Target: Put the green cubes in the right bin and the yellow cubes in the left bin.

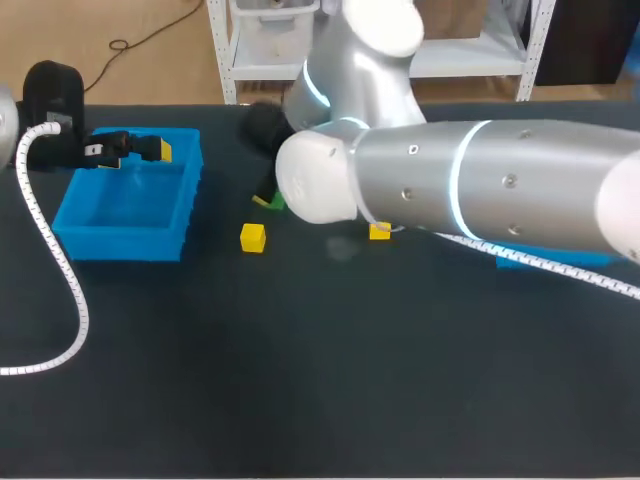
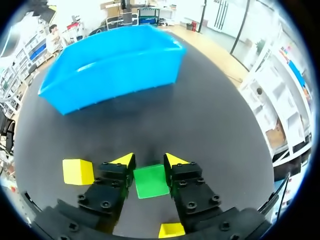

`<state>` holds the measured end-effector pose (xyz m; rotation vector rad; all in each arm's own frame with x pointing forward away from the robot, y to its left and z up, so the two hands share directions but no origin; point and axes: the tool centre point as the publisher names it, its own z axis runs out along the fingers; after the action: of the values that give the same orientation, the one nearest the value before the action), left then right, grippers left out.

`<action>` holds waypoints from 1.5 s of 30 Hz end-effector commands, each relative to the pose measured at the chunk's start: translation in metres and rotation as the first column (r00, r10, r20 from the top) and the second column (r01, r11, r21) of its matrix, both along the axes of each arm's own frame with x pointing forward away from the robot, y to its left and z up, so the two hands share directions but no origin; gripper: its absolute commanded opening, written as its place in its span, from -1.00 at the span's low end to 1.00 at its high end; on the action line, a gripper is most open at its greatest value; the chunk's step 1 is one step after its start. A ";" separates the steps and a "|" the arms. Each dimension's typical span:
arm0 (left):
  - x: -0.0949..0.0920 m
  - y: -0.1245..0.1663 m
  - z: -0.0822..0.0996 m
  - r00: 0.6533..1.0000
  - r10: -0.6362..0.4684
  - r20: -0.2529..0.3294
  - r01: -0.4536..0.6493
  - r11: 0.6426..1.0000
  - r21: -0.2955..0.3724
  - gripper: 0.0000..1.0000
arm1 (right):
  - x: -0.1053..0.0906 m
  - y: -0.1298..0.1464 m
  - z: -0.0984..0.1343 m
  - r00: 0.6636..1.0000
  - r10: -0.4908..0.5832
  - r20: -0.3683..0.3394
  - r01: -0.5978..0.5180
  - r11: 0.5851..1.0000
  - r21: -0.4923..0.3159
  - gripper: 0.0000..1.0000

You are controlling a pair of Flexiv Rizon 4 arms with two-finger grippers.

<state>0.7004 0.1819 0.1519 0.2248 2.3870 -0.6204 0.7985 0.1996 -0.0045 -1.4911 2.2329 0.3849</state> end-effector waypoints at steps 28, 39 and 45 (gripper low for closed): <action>0.000 0.002 -0.002 1.000 -0.006 0.007 0.006 1.000 -0.009 1.00 | 0.046 -0.331 0.160 0.733 -0.673 0.102 0.588 0.701 0.404 -1.00; 0.000 0.002 -0.002 1.000 -0.006 0.007 0.006 1.000 -0.009 1.00 | 0.010 -0.412 0.154 0.622 -0.780 0.066 0.697 0.590 0.407 -1.00; 0.000 0.002 -0.002 1.000 -0.006 0.007 0.006 1.000 -0.009 1.00 | 0.003 -0.428 0.152 0.588 -0.807 0.055 0.725 0.556 0.405 -1.00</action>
<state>0.7004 0.1819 0.1519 0.2248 2.3869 -0.6204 0.8469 -0.2110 0.1137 -0.2834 2.2029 0.3480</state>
